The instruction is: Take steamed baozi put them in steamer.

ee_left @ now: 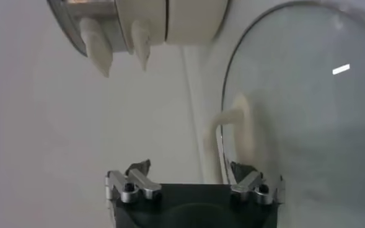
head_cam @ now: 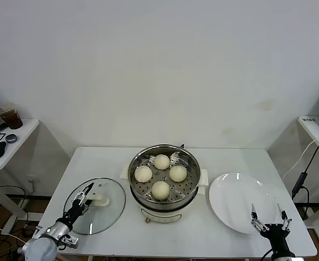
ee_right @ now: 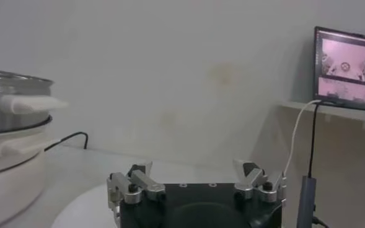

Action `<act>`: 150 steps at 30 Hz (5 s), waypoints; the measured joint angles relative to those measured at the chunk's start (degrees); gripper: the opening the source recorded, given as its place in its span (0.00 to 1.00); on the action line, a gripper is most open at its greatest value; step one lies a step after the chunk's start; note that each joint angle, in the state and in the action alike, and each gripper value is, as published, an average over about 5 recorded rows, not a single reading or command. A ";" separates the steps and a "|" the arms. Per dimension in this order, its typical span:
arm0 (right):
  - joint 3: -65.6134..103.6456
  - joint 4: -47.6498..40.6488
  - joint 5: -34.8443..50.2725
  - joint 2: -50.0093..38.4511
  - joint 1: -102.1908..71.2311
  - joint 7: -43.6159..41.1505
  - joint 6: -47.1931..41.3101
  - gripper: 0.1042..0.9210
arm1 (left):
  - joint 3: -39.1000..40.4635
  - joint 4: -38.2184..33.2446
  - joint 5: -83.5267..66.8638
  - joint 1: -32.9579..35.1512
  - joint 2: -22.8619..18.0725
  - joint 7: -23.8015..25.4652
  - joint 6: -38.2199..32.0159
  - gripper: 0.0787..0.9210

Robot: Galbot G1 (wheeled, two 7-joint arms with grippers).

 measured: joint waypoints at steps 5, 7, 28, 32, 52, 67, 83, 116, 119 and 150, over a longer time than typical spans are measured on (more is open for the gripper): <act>-0.40 -0.03 -0.12 0.22 -0.07 -0.03 -0.23 0.88 | 0.08 1.83 -0.07 -1.17 -0.31 -0.05 0.26 0.54; -0.56 -0.13 -0.13 0.26 -0.04 -0.07 -0.29 0.88 | 0.11 2.41 -0.26 -1.50 -0.45 -0.18 0.32 0.48; -3.39 -1.23 -0.26 -0.84 -0.18 -0.69 0.86 0.88 | -1.28 -9.58 -10.25 6.28 2.75 0.21 9.51 0.11; -4.08 -0.75 -0.72 -1.18 -0.63 -0.87 0.89 0.88 | -2.64 -17.02 -14.55 10.15 5.02 2.49 15.10 0.11; -7.65 -2.44 -6.17 0.42 0.77 0.23 2.66 0.88 | 14.32 -40.12 -29.03 -1.38 12.70 19.83 45.62 0.11; -8.81 -4.65 -10.70 2.05 3.01 1.74 3.32 0.88 | 39.13 -34.26 -17.78 -21.30 1.72 29.58 57.47 0.11; -9.12 -5.24 -11.49 2.09 3.08 1.95 3.67 0.88 | 45.96 -31.14 -9.33 -23.84 -4.47 30.98 58.39 0.11; -9.51 -5.61 -11.71 1.85 2.93 1.94 3.71 0.88 | 46.11 -28.65 -6.78 -21.04 -6.96 29.79 57.31 0.15; -9.62 -5.60 -11.69 1.87 2.93 1.92 3.66 0.88 | 45.72 -29.33 -7.74 -20.42 -6.93 29.13 56.95 0.25; -11.82 -3.60 -8.68 0.42 0.50 0.51 2.10 0.88 | 11.84 -49.01 -66.82 25.95 -8.12 7.16 20.35 0.88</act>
